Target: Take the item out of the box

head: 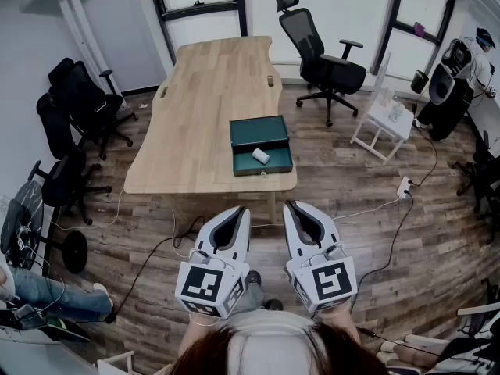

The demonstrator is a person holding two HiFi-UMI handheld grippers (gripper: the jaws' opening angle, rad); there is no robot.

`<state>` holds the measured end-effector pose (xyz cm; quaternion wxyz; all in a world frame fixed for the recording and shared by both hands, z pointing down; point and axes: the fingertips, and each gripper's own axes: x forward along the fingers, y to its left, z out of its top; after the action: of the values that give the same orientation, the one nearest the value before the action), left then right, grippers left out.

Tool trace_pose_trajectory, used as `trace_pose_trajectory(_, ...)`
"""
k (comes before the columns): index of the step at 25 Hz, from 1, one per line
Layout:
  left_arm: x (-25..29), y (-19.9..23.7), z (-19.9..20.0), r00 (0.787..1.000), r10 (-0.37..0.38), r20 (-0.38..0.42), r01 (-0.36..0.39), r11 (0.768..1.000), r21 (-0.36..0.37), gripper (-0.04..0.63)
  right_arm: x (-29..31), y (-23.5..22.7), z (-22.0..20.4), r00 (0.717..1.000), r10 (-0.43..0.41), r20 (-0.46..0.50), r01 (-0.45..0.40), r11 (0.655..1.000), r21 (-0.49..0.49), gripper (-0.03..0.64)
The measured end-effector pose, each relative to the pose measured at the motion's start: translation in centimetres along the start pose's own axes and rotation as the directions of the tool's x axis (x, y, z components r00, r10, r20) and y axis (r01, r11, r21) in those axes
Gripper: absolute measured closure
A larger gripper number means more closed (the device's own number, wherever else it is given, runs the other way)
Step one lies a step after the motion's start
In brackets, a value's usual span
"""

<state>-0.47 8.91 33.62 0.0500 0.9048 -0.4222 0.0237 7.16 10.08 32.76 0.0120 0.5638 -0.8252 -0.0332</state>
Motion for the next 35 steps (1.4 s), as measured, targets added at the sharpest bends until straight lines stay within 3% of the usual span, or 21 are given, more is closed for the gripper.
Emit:
trace_pose_trajectory(2, 0.3, 0.2, 0.0, 1.0, -0.002, -0.002, 0.002, 1.0, -0.002, 0.588, 0.1, -0.1, -0.2, 0.999, -0.004, -0.037, 0.004, 1.0, 0.018, 0.593)
trace_pose_trajectory(8, 1.2, 1.5, 0.1, 1.0, -0.012, -0.002, 0.012, 1.0, -0.004, 0.588, 1.9, -0.4, 0.4, 0.999, -0.026, 0.018, 0.026, 0.999, 0.026, 0.592)
trace_pose_trajectory(29, 4.4, 10.9, -0.1, 0.999, -0.043, -0.009, 0.043, 0.999, -0.015, 0.588, 11.4, 0.9, -0.7, 0.997, -0.076, -0.018, 0.077, 0.997, 0.017, 0.592)
trace_pose_trajectory(35, 5.4, 11.9, 0.3, 0.998, -0.063, -0.004, 0.062, 0.998, -0.022, 0.588, 12.6, 0.9, -0.9, 0.996, -0.086, -0.024, 0.087, 0.996, 0.028, 0.592)
